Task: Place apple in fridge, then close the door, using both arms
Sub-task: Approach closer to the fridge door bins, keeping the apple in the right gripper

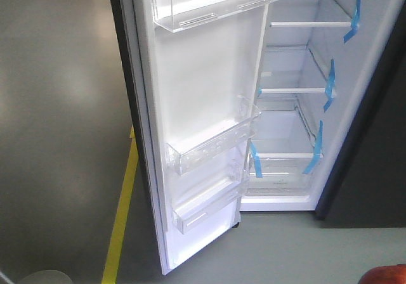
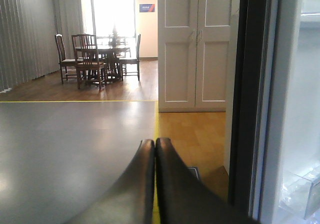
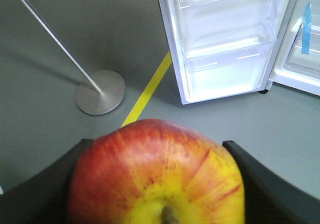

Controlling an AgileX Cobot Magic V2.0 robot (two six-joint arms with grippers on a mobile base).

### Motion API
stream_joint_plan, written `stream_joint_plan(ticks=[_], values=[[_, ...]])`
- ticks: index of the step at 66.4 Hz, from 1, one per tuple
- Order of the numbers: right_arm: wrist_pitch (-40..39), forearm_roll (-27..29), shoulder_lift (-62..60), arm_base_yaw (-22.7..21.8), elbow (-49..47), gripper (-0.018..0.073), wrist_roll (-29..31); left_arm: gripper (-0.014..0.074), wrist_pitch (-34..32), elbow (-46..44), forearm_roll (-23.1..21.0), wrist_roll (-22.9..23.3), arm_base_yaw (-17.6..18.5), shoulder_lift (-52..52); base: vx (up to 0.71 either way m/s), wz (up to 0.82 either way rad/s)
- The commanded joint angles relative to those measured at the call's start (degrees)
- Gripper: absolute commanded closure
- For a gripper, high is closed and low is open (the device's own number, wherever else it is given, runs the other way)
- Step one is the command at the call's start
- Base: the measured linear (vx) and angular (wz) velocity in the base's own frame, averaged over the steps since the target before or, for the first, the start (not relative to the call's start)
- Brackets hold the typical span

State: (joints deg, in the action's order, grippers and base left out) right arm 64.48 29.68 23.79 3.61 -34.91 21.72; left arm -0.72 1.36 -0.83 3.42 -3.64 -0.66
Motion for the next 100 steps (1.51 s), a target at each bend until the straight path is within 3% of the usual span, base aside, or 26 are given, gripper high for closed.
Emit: stream_joint_plan(ticks=[1, 100], values=[[-3.15, 2.15, 0.47, -0.15, -1.49, 0.0462, 0.45, 0.0603, -4.41, -0.94, -0.08, 0.51, 0.19, -0.84, 0.05, -0.02], [-3.2, 2.15, 0.47, -0.15, -1.49, 0.0462, 0.45, 0.0603, -4.41, -0.94, -0.08, 0.51, 0.19, -0.84, 0.04, 0.0]])
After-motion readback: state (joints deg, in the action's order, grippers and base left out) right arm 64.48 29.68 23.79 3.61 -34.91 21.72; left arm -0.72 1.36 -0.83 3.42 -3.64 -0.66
